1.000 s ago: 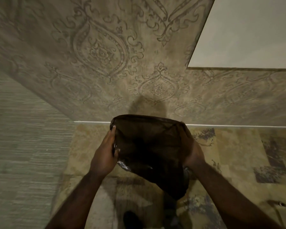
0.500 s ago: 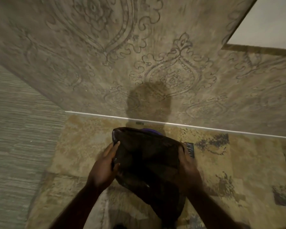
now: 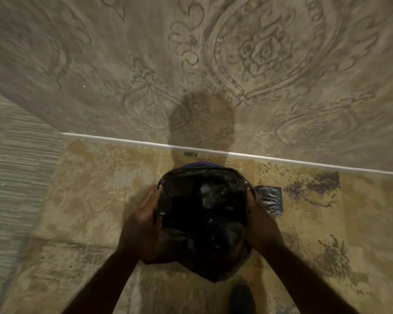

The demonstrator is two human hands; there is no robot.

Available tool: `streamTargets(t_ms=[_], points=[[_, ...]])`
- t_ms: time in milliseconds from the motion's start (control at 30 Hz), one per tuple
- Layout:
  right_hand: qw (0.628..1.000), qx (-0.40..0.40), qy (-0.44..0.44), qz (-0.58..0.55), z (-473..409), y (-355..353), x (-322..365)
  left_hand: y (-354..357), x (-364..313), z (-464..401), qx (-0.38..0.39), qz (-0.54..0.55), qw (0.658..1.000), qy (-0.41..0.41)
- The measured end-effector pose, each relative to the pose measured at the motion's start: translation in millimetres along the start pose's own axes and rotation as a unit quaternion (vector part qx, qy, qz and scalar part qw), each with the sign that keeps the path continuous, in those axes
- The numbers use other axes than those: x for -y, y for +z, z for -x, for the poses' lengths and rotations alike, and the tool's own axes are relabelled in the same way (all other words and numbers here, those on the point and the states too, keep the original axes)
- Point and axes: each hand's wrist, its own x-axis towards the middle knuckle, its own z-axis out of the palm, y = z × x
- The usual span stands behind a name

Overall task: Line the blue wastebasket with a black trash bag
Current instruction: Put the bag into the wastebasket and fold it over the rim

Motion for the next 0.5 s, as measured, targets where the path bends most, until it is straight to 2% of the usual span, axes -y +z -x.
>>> streamTargets(t_ms=[133, 333, 467, 500], points=[[1.000, -0.022, -0.013, 0.000, -37.2, 13.7, -17.2, 23.1, 22.1, -7.0, -0.002, -0.004, 0.999, -0.037], [0.999, -0.013, -0.026, 0.023, -75.6, 32.0, -42.0, 55.3, 38.7, -21.0, -0.006, 0.009, 0.997, -0.071], [0.999, -0.004, -0.024, -0.022, -100.9, 25.9, -46.1, 66.7, 53.7, -32.0, -0.030, -0.017, 0.996, -0.080], [0.999, 0.009, -0.021, -0.022, -107.5, 22.5, -45.9, 68.4, 58.6, -35.3, -0.027, -0.012, 0.994, -0.103]])
